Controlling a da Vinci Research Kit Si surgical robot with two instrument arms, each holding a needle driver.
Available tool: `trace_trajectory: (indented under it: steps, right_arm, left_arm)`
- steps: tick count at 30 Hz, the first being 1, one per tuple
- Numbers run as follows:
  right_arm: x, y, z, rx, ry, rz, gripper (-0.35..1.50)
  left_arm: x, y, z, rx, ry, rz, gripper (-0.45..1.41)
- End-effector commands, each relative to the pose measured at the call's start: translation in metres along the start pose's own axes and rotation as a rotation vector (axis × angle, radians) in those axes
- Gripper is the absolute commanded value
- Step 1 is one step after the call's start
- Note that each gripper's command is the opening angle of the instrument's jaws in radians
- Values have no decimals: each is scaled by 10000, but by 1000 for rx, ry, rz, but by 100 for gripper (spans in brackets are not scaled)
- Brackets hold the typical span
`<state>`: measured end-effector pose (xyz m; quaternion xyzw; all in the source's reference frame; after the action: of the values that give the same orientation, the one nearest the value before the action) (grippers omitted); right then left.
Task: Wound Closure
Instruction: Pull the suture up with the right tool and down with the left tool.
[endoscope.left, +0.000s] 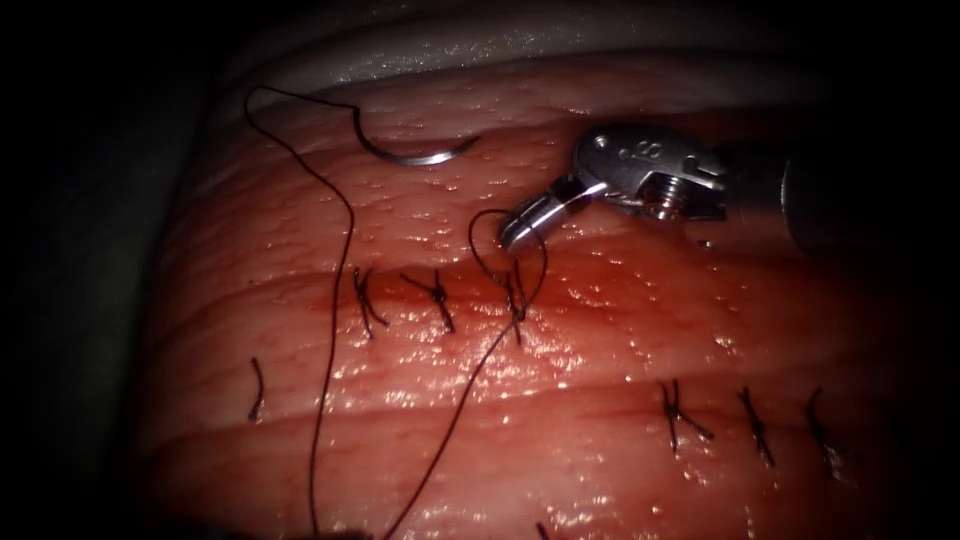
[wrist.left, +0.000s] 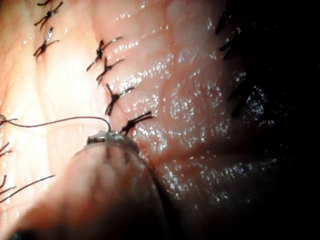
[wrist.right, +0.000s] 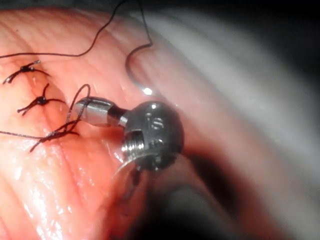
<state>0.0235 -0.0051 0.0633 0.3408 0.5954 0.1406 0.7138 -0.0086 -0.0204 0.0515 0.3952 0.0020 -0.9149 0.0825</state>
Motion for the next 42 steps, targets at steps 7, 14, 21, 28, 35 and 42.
trace_trajectory:
  steps: [7, 14, 21, 28, 35, 42]
  right_arm:
    - [-4, 16, 4, -64, -13, 20, -35]
    - [-8, 20, 6, -113, -23, 35, -35]
    - [-13, 24, 6, -159, -33, 46, -35]
    - [-15, 33, 3, -215, -47, 67, -35]
    - [-19, 42, 1, -276, -72, 86, -35]
    - [-26, 42, 2, -298, -126, 89, -35]
  left_arm:
    - [31, 26, -6, -141, 113, 79, -45]
    - [59, 41, -8, -302, 257, 195, -45]
    - [81, 48, -19, -386, 382, 271, -45]
    - [104, 64, -34, -494, 520, 342, -45]
    - [115, 85, -43, -631, 623, 424, -45]
    - [105, 95, -40, -710, 657, 481, -45]
